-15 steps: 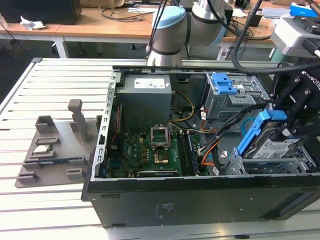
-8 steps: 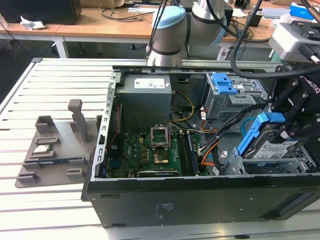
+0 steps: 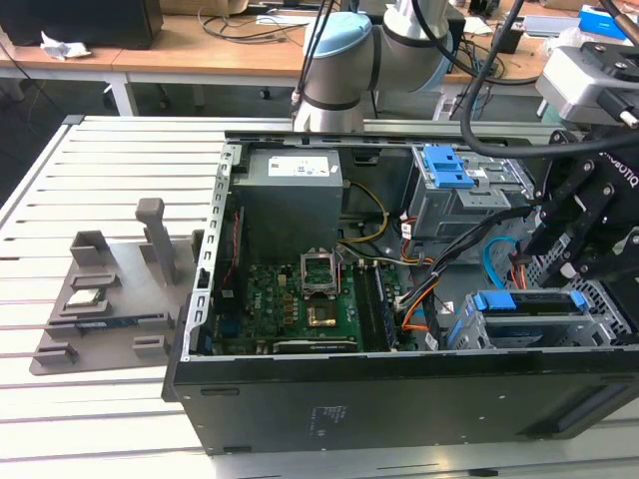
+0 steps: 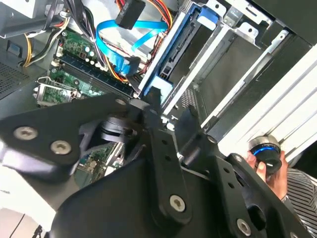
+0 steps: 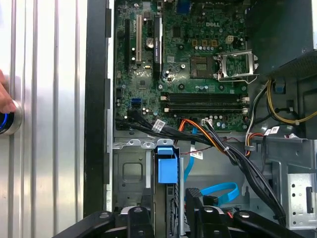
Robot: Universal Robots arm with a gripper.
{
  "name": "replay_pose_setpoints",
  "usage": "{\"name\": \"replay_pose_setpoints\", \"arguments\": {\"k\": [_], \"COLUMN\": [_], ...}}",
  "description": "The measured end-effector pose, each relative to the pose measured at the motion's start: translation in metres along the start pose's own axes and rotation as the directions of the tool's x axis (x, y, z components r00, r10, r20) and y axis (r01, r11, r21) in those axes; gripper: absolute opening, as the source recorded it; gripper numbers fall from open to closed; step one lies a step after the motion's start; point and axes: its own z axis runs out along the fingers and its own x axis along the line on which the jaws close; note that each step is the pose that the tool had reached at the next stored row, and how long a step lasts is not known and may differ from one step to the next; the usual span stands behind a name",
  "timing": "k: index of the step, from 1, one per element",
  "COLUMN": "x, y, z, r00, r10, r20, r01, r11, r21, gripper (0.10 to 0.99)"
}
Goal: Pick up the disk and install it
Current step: 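Insert the disk into the insertion slot, then insert the first disk wire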
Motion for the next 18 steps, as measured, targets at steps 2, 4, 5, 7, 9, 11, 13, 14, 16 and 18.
{"name": "replay_pose_setpoints", "arguments": {"k": [2,4,5,7,9,11,13,14,16,18], "x": [0.0,0.0,0.0,0.0,0.0,0.0,0.0,0.0,0.0,-0.0001], "y": [0.0,0.0,0.0,0.0,0.0,0.0,0.0,0.0,-0.0013,-0.0032], "z": [0.0002,0.0002,0.0003,0.0004,0.0005,0.0006,0.0007,0.0008,0.0008,0.0007], "r00": [1.0,1.0,1.0,1.0,1.0,1.0,1.0,1.0,1.0,1.0], "r10": [0.0,0.0,0.0,0.0,0.0,0.0,0.0,0.0,0.0,0.0], "r20": [0.0,0.0,0.0,0.0,0.0,0.0,0.0,0.0,-0.0004,-0.0005], "r01": [0.0,0.0,0.0,0.0,0.0,0.0,0.0,0.0,0.0,0.0], "r11": [1.0,1.0,1.0,1.0,1.0,1.0,1.0,1.0,1.0,1.0], "r21": [0.0,0.0,0.0,0.0,0.0,0.0,0.0,0.0,0.0,0.0], "gripper": [0.239,0.118,0.106,0.106,0.106,0.106,0.106,0.106,0.106,0.106]}}
